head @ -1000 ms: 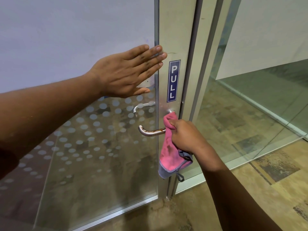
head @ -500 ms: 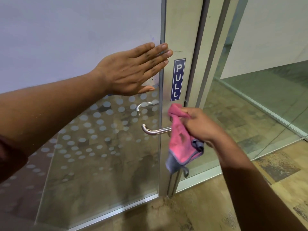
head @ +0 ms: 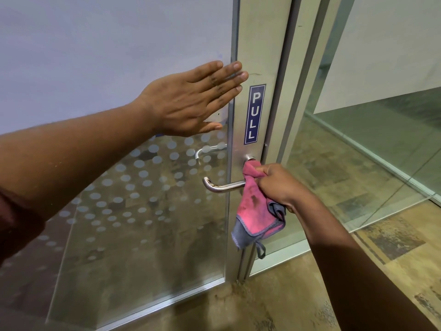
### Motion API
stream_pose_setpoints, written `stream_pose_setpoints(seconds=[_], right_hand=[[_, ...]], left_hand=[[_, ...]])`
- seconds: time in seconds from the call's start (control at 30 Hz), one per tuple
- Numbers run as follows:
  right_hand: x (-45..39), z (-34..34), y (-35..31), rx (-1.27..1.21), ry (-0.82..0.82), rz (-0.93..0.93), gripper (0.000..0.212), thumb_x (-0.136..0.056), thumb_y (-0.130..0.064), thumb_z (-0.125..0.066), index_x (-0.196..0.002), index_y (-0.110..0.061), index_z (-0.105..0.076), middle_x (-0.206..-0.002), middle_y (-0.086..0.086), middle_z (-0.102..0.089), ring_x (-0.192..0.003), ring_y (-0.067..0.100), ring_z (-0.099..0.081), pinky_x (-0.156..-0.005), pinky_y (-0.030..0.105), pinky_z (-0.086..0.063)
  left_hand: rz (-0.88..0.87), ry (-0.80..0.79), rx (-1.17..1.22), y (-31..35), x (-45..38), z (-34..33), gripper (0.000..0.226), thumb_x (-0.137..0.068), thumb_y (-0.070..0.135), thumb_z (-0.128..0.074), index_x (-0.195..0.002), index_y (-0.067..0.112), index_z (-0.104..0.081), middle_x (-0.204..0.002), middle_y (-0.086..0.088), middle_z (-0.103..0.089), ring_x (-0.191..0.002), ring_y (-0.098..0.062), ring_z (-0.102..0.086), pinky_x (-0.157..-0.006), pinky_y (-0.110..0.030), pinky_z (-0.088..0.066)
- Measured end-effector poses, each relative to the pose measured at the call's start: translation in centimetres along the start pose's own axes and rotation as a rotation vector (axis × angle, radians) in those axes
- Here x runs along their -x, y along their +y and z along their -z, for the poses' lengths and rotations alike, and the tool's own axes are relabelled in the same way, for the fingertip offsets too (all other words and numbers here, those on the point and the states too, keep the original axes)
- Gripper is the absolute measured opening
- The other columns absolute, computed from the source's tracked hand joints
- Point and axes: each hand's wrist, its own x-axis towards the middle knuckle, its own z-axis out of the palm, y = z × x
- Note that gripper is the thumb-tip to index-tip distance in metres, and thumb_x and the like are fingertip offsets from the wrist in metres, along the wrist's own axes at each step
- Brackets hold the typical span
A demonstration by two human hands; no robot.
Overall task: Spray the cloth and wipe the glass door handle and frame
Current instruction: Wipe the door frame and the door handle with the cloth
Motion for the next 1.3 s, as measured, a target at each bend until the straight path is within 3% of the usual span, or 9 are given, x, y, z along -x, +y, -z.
stream_pose_setpoints(seconds=[0.17, 0.33, 0.47, 0.6, 0.73, 0.97, 1.2, 1.3], right_hand=[[0.1, -1.1, -1.0, -0.016, -0.001, 0.05, 0.025, -0.074, 0.016, -0.034, -0.062, -0.006, -0.034, -0.075, 0.004, -0.032, -0.066, 0.012, -0.034, -0.059, 0.028, -0.027], [0.0, -2.6, -1.7, 0.025, 0.001, 0.024, 0.024, -0.074, 0.011, -0.037, -0.063, -0.01, -0.034, -0.074, 0.004, -0.032, -0.07, 0.015, -0.033, -0.067, 0.031, -0.027], [0.2, -4.8, -3.0, -0.026, -0.046, 0.029, 0.033, -0.079, 0.009, -0.04, -0.06, -0.016, -0.034, -0.071, 0.001, -0.031, -0.067, 0.013, -0.035, -0.065, 0.029, -0.029], [0.3, -6.5, -3.4, -0.026, 0.012, 0.02, 0.038, -0.083, 0.005, -0.045, -0.055, -0.017, -0.034, -0.063, -0.008, -0.034, -0.061, 0.012, -0.038, -0.06, 0.027, -0.033], [0.5, -7.2, -3.7, -0.026, 0.071, 0.018, 0.032, -0.081, 0.005, -0.043, -0.061, -0.019, -0.035, -0.068, -0.002, -0.034, -0.066, 0.016, -0.035, -0.061, 0.03, -0.031], [0.6, -8.9, -4.2, 0.016, 0.162, 0.029, 0.036, -0.078, 0.009, -0.043, -0.06, -0.019, -0.032, -0.07, -0.007, -0.041, -0.063, 0.016, -0.043, -0.058, 0.029, -0.037], [0.6, -9.6, -4.3, 0.018, 0.164, 0.049, 0.034, -0.074, 0.013, -0.041, -0.063, -0.019, -0.032, -0.075, -0.011, -0.04, -0.061, 0.014, -0.044, -0.053, 0.028, -0.036], [0.9, -10.1, -4.5, 0.054, 0.171, 0.068, 0.033, -0.076, 0.012, -0.041, -0.065, -0.019, -0.034, -0.08, -0.012, -0.04, -0.059, 0.01, -0.045, -0.046, 0.015, -0.033]], left_hand=[[0.002, 0.01, -0.009, 0.0, 0.0, 0.0, 0.082, -0.103, 0.055, 0.007, -0.16, -0.004, 0.008, -0.169, -0.025, 0.006, -0.158, -0.036, 0.005, -0.129, -0.047, -0.008], [0.017, 0.023, -0.005, 0.0, 0.1, 0.0, 0.081, -0.105, 0.055, 0.004, -0.16, -0.004, 0.006, -0.169, -0.025, 0.005, -0.158, -0.036, 0.004, -0.129, -0.047, -0.008], [0.016, 0.043, -0.009, 0.0, 0.1, -0.1, 0.08, -0.106, 0.054, 0.002, -0.16, -0.004, 0.004, -0.169, -0.025, 0.002, -0.159, -0.036, 0.002, -0.129, -0.047, -0.009], [0.013, 0.051, 0.001, 0.0, 0.0, -0.1, 0.079, -0.105, 0.053, 0.003, -0.16, -0.004, 0.005, -0.17, -0.024, 0.002, -0.159, -0.035, 0.002, -0.129, -0.047, -0.009], [0.01, 0.061, 0.001, 0.0, 0.0, -0.1, 0.079, -0.106, 0.053, 0.003, -0.16, -0.004, 0.005, -0.17, -0.025, 0.002, -0.159, -0.036, 0.001, -0.129, -0.047, -0.009], [0.006, 0.043, -0.001, 0.0, 0.1, 0.0, 0.08, -0.104, 0.053, 0.005, -0.16, -0.003, 0.006, -0.17, -0.024, 0.004, -0.159, -0.035, 0.003, -0.129, -0.047, -0.01], [0.011, 0.049, 0.032, 0.0, 0.2, 0.1, 0.078, -0.105, 0.052, 0.005, -0.16, -0.003, 0.003, -0.17, -0.024, 0.001, -0.159, -0.035, 0.001, -0.129, -0.047, -0.01], [0.012, 0.053, 0.037, 0.0, 0.2, 0.0, 0.078, -0.105, 0.051, 0.005, -0.16, -0.003, 0.003, -0.17, -0.024, 0.0, -0.159, -0.035, 0.001, -0.129, -0.047, -0.01]])
